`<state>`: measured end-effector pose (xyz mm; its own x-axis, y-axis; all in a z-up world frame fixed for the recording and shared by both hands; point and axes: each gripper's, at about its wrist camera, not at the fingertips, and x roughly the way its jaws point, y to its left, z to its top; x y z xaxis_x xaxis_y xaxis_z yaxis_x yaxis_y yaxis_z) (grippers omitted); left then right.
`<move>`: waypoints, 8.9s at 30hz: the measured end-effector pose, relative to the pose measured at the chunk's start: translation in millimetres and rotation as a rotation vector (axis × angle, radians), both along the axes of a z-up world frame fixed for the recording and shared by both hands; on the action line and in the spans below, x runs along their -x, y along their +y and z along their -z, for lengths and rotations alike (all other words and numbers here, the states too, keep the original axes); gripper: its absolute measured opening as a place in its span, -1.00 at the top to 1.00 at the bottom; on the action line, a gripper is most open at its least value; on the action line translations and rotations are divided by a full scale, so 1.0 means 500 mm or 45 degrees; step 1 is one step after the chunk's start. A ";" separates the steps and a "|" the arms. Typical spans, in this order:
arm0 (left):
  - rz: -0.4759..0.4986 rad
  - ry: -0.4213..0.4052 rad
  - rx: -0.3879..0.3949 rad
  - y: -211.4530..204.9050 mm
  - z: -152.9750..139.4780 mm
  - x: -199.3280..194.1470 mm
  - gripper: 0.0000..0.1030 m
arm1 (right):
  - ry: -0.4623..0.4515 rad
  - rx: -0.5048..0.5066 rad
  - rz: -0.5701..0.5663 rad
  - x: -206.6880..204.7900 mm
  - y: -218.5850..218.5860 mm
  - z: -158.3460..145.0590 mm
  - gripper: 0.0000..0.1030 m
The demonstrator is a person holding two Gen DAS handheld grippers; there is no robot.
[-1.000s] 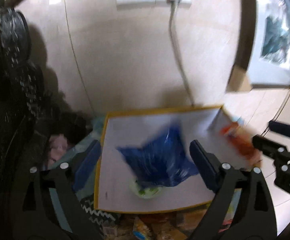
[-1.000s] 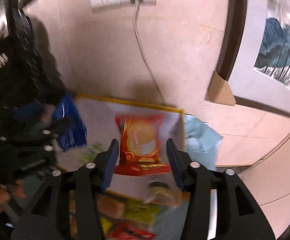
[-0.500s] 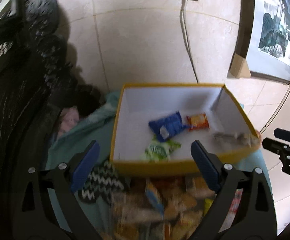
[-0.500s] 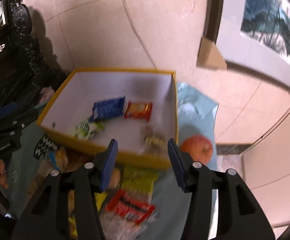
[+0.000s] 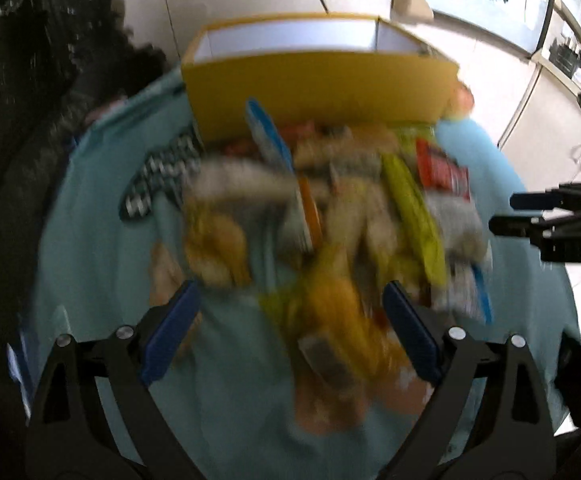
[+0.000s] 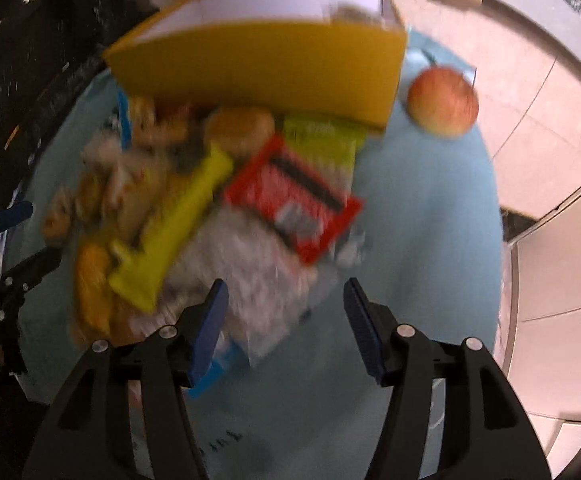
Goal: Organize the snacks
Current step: 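Grasp yellow bread bag with left tool while right tool grasps clear printed pack, then drop yellow bag into box with left tool while right tool drops its pack, then grasp brown paper bag with left tool while right tool grasps purple-labelled pack, then release brown bag into box with left tool while right tool releases its pack, then grasp clear round bread bag with left tool while right tool grasps red wafer pack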
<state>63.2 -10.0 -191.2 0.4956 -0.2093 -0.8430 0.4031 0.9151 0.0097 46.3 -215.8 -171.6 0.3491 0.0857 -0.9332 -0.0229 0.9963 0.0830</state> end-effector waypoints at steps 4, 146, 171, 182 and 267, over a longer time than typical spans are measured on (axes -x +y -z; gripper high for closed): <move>-0.026 0.052 0.019 0.007 0.041 0.024 -0.83 | 0.002 0.011 -0.038 0.004 0.009 0.009 -0.18; -0.458 0.013 -0.045 0.215 0.041 -0.097 -0.76 | 0.061 0.032 -0.310 0.082 0.206 0.050 -0.26; -0.236 0.135 0.230 0.181 0.051 -0.046 0.30 | 0.009 -0.149 -0.117 0.112 0.101 0.019 0.06; -0.160 0.103 0.319 0.157 -0.015 0.001 0.30 | -0.148 -0.190 -0.117 0.133 0.098 -0.085 0.06; -0.143 0.062 -0.090 0.072 0.083 -0.165 -0.65 | -0.001 0.261 -0.204 -0.115 0.046 0.039 -0.32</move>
<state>145.7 26.0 -232.6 0.4703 -0.0941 -0.8775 0.2998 0.9522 0.0586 103.6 -192.6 -191.0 0.3470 -0.0509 -0.9365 -0.1820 0.9759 -0.1205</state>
